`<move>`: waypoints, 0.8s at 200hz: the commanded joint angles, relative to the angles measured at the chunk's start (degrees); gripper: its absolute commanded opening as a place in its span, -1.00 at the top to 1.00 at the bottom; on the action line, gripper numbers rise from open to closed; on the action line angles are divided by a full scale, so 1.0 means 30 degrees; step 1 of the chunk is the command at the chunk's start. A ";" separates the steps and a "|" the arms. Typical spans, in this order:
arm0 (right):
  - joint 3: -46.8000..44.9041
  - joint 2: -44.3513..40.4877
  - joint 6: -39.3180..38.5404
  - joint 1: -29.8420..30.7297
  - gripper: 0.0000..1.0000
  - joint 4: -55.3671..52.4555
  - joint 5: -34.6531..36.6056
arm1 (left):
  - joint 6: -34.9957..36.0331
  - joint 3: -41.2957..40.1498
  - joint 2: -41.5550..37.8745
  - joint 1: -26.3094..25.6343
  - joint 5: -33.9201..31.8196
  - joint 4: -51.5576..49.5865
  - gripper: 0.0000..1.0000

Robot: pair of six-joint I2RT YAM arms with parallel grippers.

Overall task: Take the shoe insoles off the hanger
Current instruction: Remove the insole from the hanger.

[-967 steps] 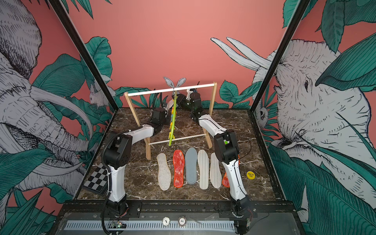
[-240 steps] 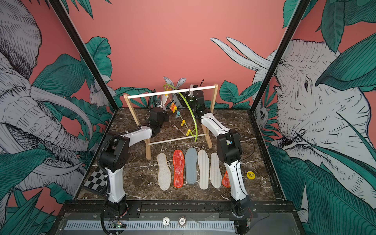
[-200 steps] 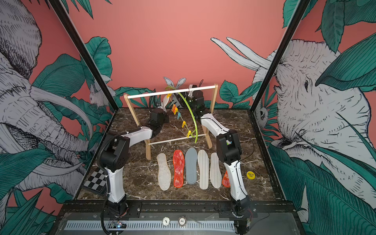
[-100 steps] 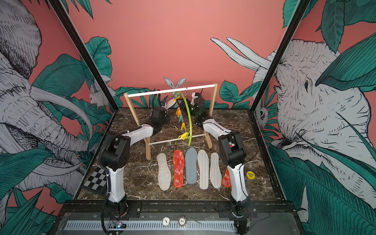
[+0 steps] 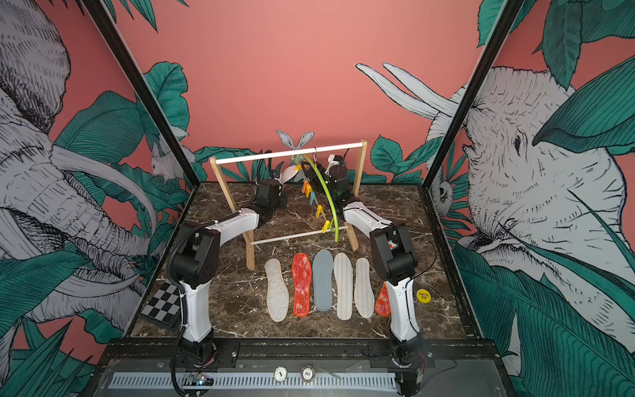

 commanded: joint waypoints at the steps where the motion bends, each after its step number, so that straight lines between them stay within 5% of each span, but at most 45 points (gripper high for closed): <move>1: 0.1295 0.0422 0.0879 -0.0083 -0.29 0.0838 0.0137 | 0.0336 0.0756 -0.0098 -0.0049 -0.0057 -0.0193 1.00; 77: 0.1897 0.1150 0.1250 -0.0157 -0.20 0.0475 0.0307 | 0.0494 0.0973 -0.0068 -0.0049 0.0005 -0.0393 1.00; 160: 0.2366 0.1498 0.1229 -0.0354 0.19 0.0548 0.0289 | 0.0386 0.0945 -0.0127 -0.0049 -0.0002 -0.0416 1.00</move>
